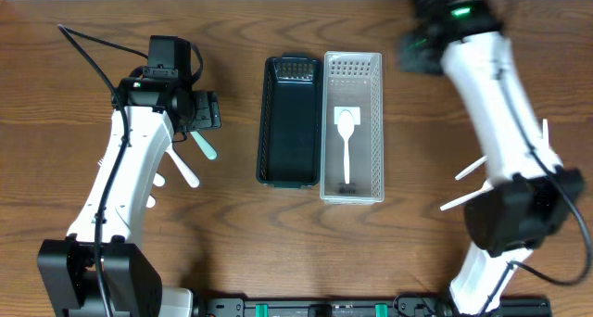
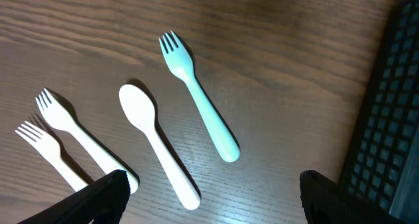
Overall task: Pack container
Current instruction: 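Move the right gripper back and grasp the middle white spoon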
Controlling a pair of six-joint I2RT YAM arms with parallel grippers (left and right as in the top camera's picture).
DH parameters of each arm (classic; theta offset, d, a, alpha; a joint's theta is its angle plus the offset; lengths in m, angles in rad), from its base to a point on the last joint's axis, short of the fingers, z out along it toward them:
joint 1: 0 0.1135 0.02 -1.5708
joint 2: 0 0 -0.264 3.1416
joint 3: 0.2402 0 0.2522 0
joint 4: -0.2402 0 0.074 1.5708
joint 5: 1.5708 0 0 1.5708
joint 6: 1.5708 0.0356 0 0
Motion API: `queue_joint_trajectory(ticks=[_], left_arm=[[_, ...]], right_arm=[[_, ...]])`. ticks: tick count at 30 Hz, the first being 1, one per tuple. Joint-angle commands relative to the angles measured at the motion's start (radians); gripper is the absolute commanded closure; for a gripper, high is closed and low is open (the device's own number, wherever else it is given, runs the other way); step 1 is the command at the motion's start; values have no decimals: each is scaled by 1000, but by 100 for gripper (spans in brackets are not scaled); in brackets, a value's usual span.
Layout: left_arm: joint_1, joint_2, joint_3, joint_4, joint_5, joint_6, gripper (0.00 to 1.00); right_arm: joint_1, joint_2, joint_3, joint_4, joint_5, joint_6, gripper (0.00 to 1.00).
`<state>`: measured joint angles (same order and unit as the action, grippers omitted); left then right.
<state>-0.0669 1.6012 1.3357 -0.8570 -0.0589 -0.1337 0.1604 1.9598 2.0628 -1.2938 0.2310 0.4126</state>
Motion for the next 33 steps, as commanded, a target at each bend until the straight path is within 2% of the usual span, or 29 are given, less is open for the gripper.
queue_joint_trajectory(ticks=[1,3,5,8,16,25,33], left_arm=[[5,6,20,-3,-8,0,15],[5,6,20,-3,-8,0,15],[5,6,20,-2,-8,0,15],[5,6,20,-2,-8,0,15],[5,6,20,-3,-8,0,15],[5,6,20,-3,-8,0,15],[5,6,20,-3,-8,-1,14]], right_arm=[[-132,-71,48,-78,15,266,53],[-209,-75,48,-122,-71,309,39],[-262,-70,29,-139,-133,325,36],[-310,-63,-38,-127,-149,357,36],[-393,-60,-386,97,-123,467,43],[-483,-60,-613,275,-123,415,42],[-480,-60,-780,457,-141,363,43]])
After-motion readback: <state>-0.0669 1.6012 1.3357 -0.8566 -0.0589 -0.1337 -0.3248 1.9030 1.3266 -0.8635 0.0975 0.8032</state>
